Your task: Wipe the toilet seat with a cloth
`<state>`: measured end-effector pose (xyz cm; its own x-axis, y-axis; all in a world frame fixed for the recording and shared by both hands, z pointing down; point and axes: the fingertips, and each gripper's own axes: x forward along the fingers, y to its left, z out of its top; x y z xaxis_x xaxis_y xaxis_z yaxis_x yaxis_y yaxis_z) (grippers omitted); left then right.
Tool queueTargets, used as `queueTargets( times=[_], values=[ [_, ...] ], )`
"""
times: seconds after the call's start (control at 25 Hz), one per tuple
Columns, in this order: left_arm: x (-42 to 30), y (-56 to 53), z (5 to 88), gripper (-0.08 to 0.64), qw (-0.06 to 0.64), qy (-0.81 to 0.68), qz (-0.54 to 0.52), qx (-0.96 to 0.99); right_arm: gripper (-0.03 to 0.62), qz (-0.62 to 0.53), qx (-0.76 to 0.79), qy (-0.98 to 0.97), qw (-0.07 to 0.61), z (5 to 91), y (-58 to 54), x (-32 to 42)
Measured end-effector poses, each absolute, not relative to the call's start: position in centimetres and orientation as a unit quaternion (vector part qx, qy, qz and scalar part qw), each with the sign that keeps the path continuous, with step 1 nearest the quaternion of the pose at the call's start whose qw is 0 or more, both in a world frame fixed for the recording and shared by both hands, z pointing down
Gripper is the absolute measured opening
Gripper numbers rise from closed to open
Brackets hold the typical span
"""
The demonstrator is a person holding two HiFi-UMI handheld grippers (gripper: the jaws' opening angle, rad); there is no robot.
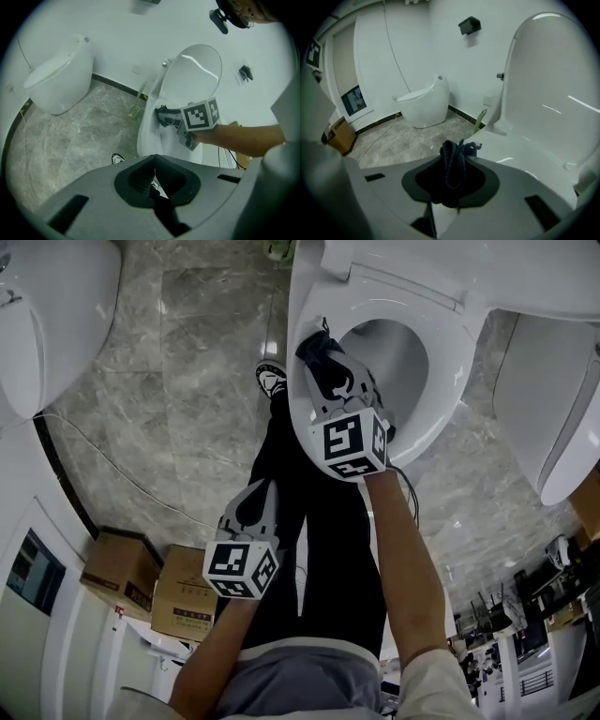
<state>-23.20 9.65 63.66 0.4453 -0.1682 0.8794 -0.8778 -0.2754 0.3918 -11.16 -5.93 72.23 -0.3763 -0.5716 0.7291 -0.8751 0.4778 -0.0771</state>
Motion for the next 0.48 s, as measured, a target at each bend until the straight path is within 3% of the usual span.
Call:
queueTargets(
  times=[0.48],
  values=[
    [-23.1, 10.7, 64.1, 0.009, 0.491, -0.373, 0.376, 0.692, 0.077, 0.188, 0.375, -0.833, 0.361, 72.4, -1.6, -13.8]
  ],
)
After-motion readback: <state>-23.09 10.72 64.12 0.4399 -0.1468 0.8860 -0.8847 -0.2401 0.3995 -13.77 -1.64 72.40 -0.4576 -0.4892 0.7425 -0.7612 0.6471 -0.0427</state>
